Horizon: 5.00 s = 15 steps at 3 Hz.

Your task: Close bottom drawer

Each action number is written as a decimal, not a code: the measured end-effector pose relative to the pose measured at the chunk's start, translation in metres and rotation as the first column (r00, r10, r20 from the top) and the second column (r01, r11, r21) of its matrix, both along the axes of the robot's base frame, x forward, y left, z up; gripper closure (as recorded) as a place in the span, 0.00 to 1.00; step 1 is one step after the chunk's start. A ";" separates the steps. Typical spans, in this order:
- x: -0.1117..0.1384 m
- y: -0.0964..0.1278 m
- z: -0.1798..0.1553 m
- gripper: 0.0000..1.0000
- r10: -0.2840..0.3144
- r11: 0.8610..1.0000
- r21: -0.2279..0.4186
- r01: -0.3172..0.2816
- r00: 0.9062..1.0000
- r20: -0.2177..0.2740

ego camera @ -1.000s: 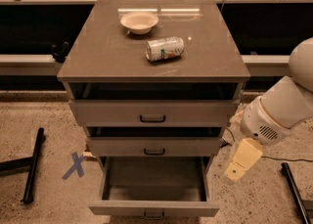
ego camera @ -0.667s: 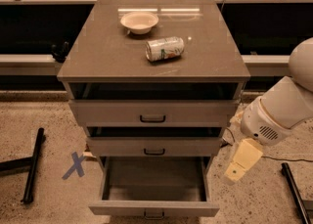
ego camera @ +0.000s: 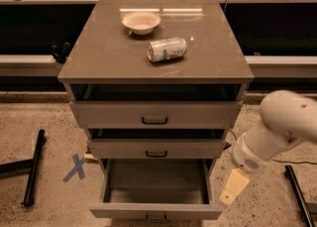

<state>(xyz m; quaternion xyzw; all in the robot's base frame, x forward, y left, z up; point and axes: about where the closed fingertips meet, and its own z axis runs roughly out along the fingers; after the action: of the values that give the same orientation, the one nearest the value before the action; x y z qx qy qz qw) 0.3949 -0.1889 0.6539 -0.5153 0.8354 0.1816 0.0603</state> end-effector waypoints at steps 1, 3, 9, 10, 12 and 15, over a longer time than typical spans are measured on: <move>0.000 -0.020 -0.105 0.00 -0.061 0.998 0.001 0.061 0.997 -0.044; 0.002 -0.022 -0.281 0.00 -0.159 0.978 0.105 0.180 0.971 -0.181; -0.019 0.017 -0.368 0.70 -0.135 0.984 0.073 0.161 0.952 -0.273; -0.015 0.020 -0.401 0.93 -0.159 0.983 0.046 0.178 0.948 -0.277; -0.005 0.020 -0.480 1.00 -0.245 0.969 -0.021 0.248 0.935 -0.255; 0.027 0.028 -0.503 1.00 -0.320 0.947 -0.038 0.318 0.933 -0.167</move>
Offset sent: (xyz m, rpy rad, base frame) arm -0.0048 -0.0366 -0.3416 0.1384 0.2009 -0.2317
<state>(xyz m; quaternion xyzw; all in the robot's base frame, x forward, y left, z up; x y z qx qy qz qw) 0.4220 -0.1607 0.1507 -0.3558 0.9108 0.2088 0.0144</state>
